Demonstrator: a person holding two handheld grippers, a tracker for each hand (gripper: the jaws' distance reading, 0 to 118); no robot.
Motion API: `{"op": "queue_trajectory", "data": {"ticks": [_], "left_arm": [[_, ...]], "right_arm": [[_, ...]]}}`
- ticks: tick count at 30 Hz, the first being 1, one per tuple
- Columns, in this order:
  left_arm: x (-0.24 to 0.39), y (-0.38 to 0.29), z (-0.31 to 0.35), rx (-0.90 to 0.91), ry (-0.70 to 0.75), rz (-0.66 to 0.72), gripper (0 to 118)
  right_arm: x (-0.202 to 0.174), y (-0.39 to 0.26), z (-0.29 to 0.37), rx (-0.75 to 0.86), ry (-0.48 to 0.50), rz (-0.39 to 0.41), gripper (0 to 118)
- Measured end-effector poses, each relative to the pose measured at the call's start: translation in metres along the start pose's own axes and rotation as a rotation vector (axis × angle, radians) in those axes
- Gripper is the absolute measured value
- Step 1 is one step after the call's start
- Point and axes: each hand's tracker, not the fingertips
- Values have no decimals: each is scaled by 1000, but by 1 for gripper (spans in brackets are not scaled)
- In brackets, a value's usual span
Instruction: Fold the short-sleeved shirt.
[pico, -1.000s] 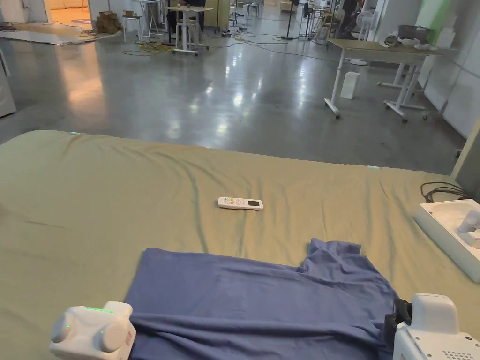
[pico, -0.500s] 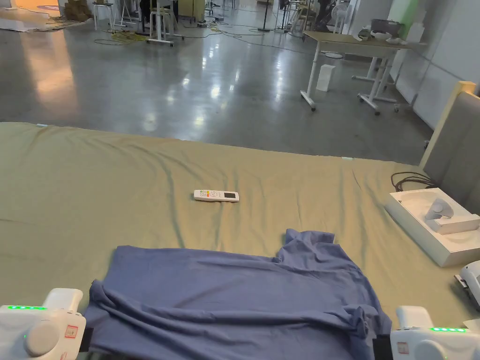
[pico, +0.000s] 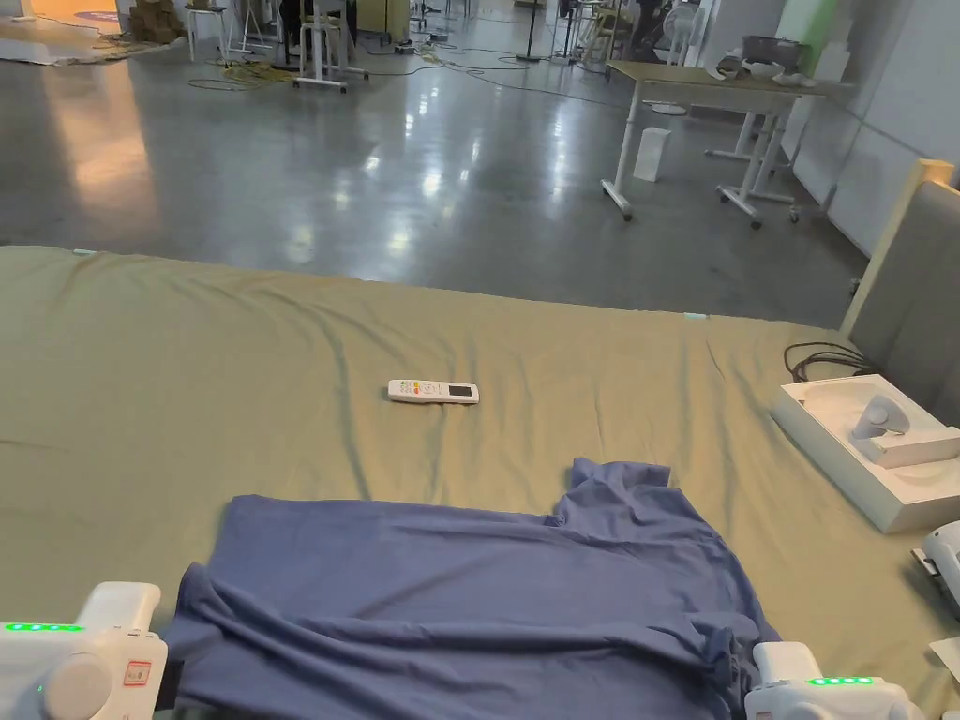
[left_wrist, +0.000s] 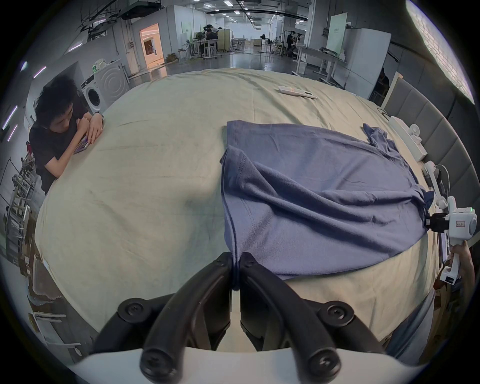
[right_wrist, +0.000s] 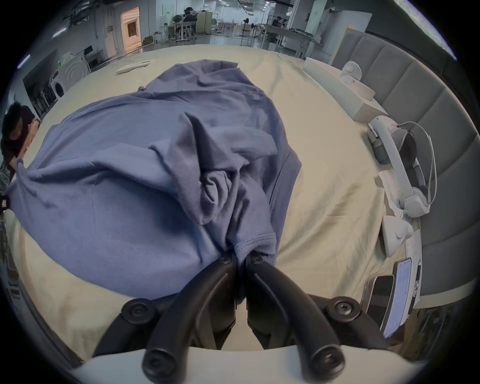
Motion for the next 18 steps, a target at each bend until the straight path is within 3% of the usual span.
{"op": "queue_trajectory", "data": {"ticks": [9,16,18], "left_arm": [[-1,35,36,91,-32,2,5],[-13,51,74,147,-37,24,4],[-19,42,78,141,-32,29,4]], "right_arm": [[17,40,70,136,21,-34,4],[26,56,126,205,5,-17,3],[23,48,136,202,-3,19,3]]}}
